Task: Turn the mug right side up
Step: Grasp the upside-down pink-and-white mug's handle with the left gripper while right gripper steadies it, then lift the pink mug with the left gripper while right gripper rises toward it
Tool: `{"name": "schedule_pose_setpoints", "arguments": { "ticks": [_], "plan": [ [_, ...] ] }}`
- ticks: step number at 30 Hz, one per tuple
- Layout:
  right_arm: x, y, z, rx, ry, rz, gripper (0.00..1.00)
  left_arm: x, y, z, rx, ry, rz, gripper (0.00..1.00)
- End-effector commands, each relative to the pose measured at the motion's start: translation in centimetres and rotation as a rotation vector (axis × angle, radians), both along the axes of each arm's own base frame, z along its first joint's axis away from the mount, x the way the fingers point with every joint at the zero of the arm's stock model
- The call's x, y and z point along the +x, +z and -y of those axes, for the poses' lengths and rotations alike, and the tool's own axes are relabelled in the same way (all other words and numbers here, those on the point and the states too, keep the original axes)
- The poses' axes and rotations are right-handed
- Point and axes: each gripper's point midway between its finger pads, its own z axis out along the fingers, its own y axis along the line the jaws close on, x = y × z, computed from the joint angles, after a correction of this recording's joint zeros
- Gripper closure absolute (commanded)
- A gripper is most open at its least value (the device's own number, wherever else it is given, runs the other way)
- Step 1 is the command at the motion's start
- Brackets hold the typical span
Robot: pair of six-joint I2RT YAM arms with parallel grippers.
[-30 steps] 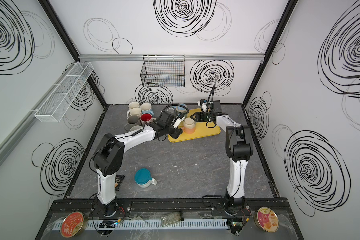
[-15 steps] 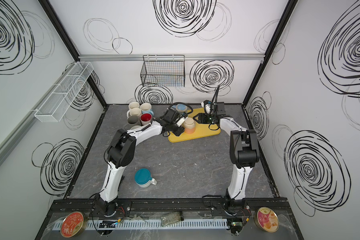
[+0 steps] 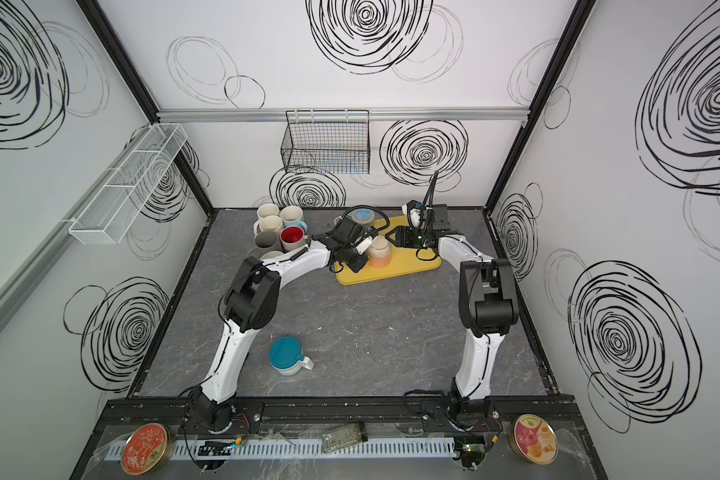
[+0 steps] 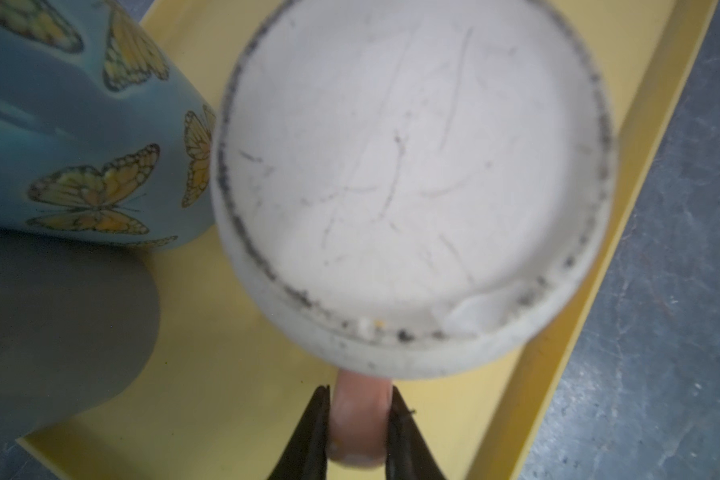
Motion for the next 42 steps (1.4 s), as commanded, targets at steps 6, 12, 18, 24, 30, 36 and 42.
{"name": "schedule_pose_setpoints", "arguments": {
  "ticks": [6,12,18,24,30,36,42],
  "plan": [
    [-1.2,3.2,0.5,-0.011,-0.035,0.036,0.44,0.6,1.8,0.5,-0.038,0.041,0.033,1.00],
    [-2.4,5.8,1.6,-0.002,-0.099,0.063,0.44,0.1,3.9,0.7,-0.115,0.068,0.047,1.00],
    [-3.6,8.4,2.8,0.036,-0.173,0.116,0.43,-0.3,7.0,0.9,-0.229,0.093,0.062,1.00],
    [-4.9,11.1,3.3,0.103,-0.224,0.174,0.43,-0.8,10.6,0.9,-0.343,0.125,0.100,1.00],
    [-6.5,14.0,3.3,0.176,-0.248,0.267,0.43,-1.7,14.8,0.2,-0.488,0.156,0.172,1.00],
    [-7.5,14.7,2.7,0.217,-0.234,0.266,0.43,-1.9,18.7,-0.4,-0.639,0.190,0.200,1.00],
    [-9.3,16.8,1.3,0.301,-0.174,0.327,0.43,-3.1,25.7,-2.4,-0.886,0.202,0.287,1.00]
  ]
}}
